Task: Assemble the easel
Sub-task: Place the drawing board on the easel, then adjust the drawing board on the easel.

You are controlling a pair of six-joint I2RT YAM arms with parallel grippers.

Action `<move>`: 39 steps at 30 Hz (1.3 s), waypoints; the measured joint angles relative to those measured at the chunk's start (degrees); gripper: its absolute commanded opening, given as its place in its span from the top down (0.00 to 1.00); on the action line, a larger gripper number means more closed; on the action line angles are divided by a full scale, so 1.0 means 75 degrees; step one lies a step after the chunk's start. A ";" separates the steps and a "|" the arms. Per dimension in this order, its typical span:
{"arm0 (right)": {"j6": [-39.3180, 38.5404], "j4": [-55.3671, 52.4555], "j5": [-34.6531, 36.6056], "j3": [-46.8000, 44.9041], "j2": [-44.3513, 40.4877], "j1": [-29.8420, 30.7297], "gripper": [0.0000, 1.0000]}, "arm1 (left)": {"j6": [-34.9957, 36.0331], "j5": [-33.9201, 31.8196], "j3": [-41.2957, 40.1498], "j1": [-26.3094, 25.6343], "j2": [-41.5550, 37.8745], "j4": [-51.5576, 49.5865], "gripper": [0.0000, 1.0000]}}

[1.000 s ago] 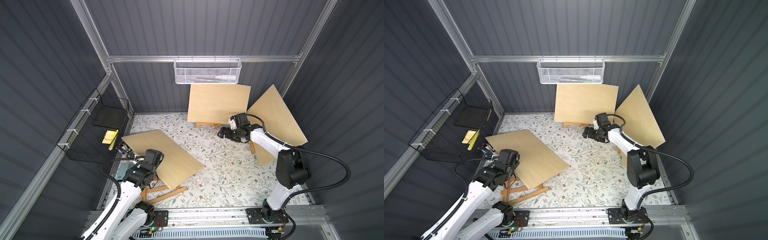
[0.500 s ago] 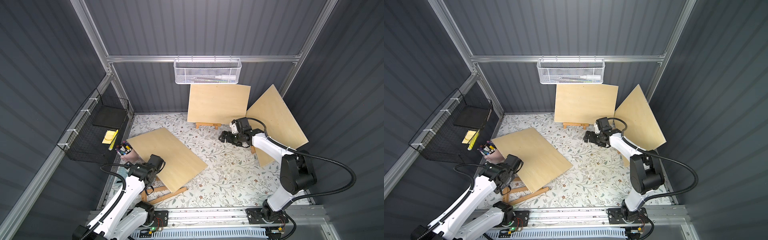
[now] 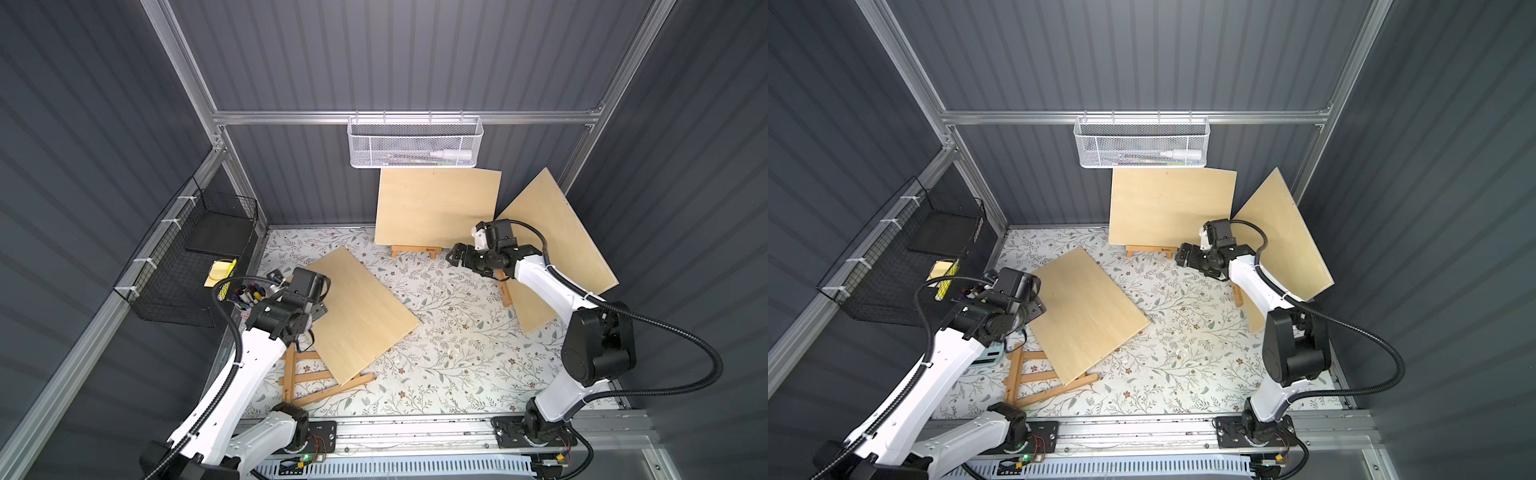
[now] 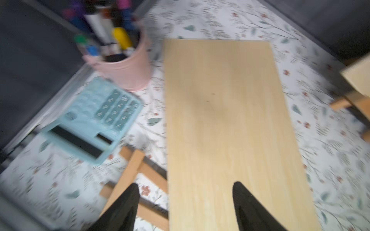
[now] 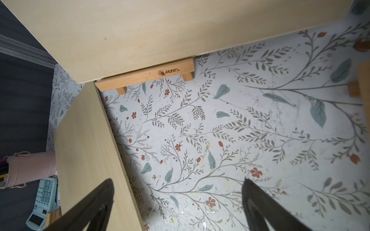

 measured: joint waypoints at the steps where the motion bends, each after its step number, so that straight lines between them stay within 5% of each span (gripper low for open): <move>1: -0.0026 -0.0079 -0.0114 0.0111 0.0044 -0.0017 0.01 | 0.0463 0.0431 0.0012 -0.0012 0.0315 0.0615 0.20; 7: -0.0300 -0.0428 -0.0621 0.0350 0.0119 -0.0093 0.01 | 0.2900 0.2850 0.0376 0.0003 0.3040 0.4284 0.14; 9: -0.0382 -0.0568 -0.0769 0.0350 0.0119 -0.0119 0.01 | 0.3340 0.3503 0.0667 0.0096 0.3940 0.5362 0.04; 20: -0.0889 -0.1023 -0.1387 0.0221 0.0096 -0.0137 0.01 | 0.3780 0.6327 0.1894 0.1341 0.7195 0.9891 0.01; 32: -0.1224 -0.1524 -0.1772 0.0187 -0.0020 -0.0134 0.01 | 0.3774 0.8431 0.4316 0.1614 0.9390 1.1436 0.10; 39: -0.1381 -0.1781 -0.1845 0.0125 -0.0347 -0.0117 0.01 | 0.3564 0.9055 0.5313 0.1816 1.0314 1.1651 0.38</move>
